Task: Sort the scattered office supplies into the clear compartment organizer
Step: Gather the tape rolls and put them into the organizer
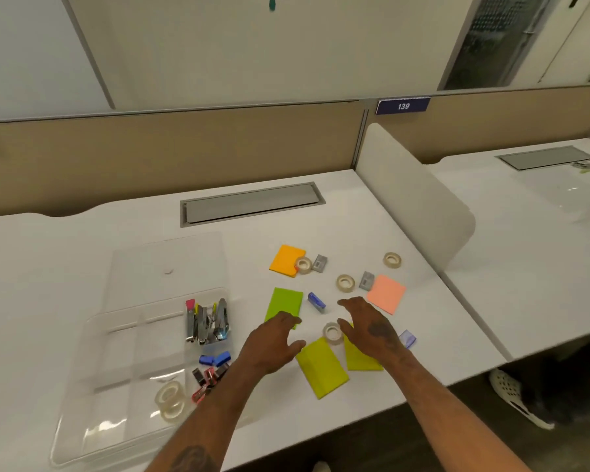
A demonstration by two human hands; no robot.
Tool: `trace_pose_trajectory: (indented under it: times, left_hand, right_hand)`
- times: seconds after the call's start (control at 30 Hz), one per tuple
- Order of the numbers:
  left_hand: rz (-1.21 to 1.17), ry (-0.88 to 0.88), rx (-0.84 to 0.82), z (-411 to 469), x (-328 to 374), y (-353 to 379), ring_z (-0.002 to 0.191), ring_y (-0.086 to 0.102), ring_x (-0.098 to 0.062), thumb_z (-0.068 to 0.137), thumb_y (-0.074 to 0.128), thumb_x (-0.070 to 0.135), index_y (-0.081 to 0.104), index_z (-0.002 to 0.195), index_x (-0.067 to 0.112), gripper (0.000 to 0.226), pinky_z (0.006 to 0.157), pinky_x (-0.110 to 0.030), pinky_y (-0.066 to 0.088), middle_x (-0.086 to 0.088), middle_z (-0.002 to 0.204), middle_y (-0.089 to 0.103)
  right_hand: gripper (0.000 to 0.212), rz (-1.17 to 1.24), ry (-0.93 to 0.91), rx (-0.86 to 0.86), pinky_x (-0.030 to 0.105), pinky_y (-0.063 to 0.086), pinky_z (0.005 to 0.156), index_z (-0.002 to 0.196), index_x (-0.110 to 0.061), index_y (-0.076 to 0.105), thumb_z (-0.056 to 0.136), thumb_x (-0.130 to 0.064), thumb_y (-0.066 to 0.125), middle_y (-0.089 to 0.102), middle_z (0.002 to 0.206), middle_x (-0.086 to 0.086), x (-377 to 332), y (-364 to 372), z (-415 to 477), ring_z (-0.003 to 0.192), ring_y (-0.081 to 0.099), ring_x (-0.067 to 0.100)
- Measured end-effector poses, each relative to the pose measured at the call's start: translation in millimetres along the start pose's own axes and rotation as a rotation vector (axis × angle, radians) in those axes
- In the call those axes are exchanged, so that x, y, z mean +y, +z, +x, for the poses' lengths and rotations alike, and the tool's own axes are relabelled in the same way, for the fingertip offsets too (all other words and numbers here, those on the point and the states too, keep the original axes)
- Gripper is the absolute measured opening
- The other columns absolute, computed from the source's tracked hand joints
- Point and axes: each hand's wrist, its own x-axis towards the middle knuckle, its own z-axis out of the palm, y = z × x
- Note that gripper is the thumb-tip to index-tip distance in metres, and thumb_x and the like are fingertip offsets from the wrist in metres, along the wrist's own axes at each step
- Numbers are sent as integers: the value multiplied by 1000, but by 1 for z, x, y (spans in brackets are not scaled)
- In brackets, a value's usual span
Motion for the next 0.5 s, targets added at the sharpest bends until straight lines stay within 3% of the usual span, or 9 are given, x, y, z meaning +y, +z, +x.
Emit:
trace_pose_trajectory:
  times: [0.13, 0.23, 0.37, 0.5]
  left_hand:
    - [-44, -51, -10, 16, 17, 22, 113, 57, -8, 88, 56, 55, 47, 136, 33, 53, 83, -28, 46, 12, 136, 48]
    - [-4, -53, -14, 27, 27, 38, 127, 46, -8, 89, 55, 54, 42, 140, 33, 57, 93, -28, 43, 12, 144, 43]
    - [100, -22, -34, 46, 40, 47, 139, 31, -12, 90, 53, 52, 36, 146, 31, 62, 100, -32, 42, 9, 151, 34]
    - [127, 16, -63, 63, 55, 53, 140, 31, -16, 89, 55, 48, 34, 147, 32, 64, 104, -35, 40, 4, 153, 33]
  right_hand:
    - [47, 9, -34, -17, 31, 40, 103, 139, -22, 44, 95, -38, 49, 48, 142, 0, 34, 1, 24, 131, 45, 18]
    - [50, 11, -54, -56, 32, 36, 108, 140, -19, 43, 95, -38, 50, 44, 146, 4, 52, 3, 47, 136, 40, 19]
    - [54, -27, -25, -128, 35, 39, 107, 143, -20, 37, 94, -39, 48, 34, 152, 4, 61, 6, 76, 139, 32, 20]
    - [60, -64, -9, -225, 40, 40, 105, 146, -27, 29, 92, -40, 50, 19, 157, 5, 64, 10, 97, 142, 24, 27]
